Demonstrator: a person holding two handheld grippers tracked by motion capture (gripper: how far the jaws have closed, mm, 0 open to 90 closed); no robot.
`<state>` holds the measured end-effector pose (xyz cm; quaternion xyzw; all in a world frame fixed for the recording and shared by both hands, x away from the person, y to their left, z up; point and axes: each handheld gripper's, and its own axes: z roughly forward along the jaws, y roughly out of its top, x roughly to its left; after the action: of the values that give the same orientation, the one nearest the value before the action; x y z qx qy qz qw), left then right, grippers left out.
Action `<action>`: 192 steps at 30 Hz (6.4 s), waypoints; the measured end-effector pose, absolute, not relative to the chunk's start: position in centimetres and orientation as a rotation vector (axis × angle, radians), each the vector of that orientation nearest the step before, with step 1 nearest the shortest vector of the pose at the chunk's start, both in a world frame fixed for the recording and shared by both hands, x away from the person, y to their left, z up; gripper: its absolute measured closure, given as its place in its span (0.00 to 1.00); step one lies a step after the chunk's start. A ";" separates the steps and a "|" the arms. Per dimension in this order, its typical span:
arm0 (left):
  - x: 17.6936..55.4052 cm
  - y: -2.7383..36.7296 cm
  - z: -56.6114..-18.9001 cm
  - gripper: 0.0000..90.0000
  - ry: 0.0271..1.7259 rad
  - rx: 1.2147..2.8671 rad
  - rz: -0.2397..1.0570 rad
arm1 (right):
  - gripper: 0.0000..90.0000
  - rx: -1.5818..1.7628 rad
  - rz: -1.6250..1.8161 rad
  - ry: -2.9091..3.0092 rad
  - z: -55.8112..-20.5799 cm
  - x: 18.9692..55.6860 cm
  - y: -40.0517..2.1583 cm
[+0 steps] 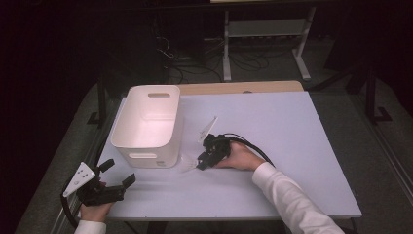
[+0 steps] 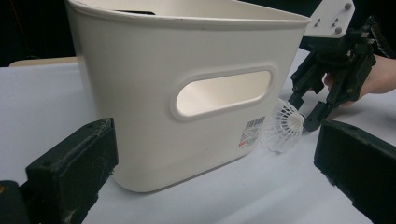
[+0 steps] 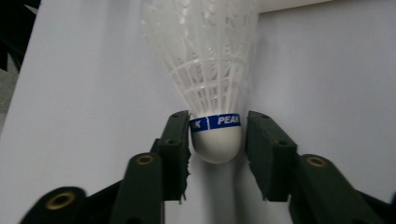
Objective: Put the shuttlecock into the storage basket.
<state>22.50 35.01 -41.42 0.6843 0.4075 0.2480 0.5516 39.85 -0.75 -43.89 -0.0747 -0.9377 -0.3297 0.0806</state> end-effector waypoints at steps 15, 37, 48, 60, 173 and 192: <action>22.5 35.0 -41.4 0.00 0.968 1.610 0.581 | 0.71 -0.235 -0.971 -2.770 -42.9 39.4 -1.2; 22.6 34.9 -41.5 0.00 0.976 1.629 0.587 | 0.71 -0.333 -1.148 -2.722 -39.0 38.9 -4.3; 22.6 34.5 -41.6 0.00 1.003 1.647 0.607 | 0.71 -0.396 -1.173 -2.712 -37.6 39.0 -5.3; 22.8 34.2 -41.5 0.00 1.071 1.658 0.633 | 0.71 -0.435 -1.223 -2.703 -35.6 39.6 -6.2; 22.8 34.2 -41.5 0.00 1.061 1.677 0.645 | 0.71 -0.222 -1.296 -2.764 -28.1 42.7 5.7; 22.8 34.2 -41.5 0.00 1.061 1.674 0.642 | 0.71 -0.210 -1.245 -2.764 -29.6 42.8 7.8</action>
<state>22.79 34.17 -41.49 0.6935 0.4398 0.2660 0.5049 42.84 7.76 -29.57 -0.0691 -0.9085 -0.4090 0.0513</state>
